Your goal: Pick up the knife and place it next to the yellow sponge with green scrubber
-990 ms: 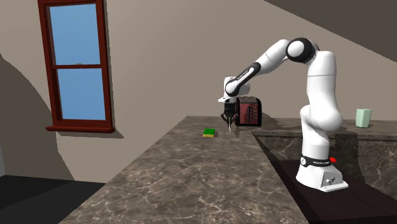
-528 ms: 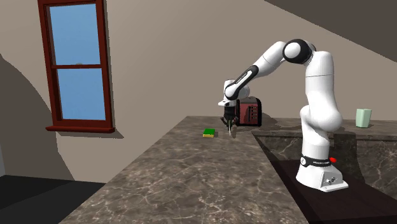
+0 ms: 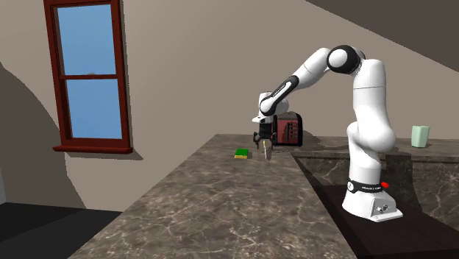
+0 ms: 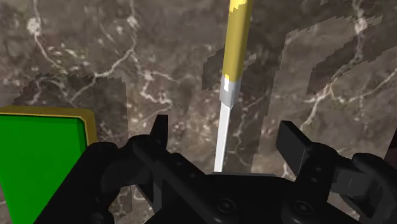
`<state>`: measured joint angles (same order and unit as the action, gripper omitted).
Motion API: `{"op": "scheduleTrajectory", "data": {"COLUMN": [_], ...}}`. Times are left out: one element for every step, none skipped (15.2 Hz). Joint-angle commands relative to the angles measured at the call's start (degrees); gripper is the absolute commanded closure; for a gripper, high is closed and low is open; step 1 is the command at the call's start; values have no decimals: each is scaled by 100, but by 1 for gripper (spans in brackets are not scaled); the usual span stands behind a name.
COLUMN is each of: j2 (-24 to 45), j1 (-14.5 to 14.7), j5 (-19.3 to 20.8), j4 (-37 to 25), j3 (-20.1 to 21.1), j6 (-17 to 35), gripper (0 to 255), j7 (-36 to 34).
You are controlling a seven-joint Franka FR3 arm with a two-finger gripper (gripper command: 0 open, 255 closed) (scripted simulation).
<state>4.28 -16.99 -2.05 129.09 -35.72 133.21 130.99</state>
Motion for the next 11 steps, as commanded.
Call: {"op": "scheduleTrajectory", "data": {"j2": [0, 0, -145, -283, -412, -508, -508, -508, -508, -508, -508], "j1": [0, 0, 19, 35, 47, 54, 50, 49, 49, 48, 48], "j5": [0, 0, 118, 225, 320, 388, 387, 387, 388, 387, 387], "j4": [0, 0, -67, -143, -226, -298, -298, -298, -298, -298, -298], "j3": [0, 0, -12, -18, -17, -11, -7, -6, -5, -5, -5], "j6": [0, 0, -184, -371, -560, -710, -710, -710, -710, -710, -710], "gripper": [0, 0, 0, 0, 0, 0, 0, 0, 0, 0, 0], "j7": [0, 0, -85, -162, -231, -280, -280, -280, -281, -280, -280]}}
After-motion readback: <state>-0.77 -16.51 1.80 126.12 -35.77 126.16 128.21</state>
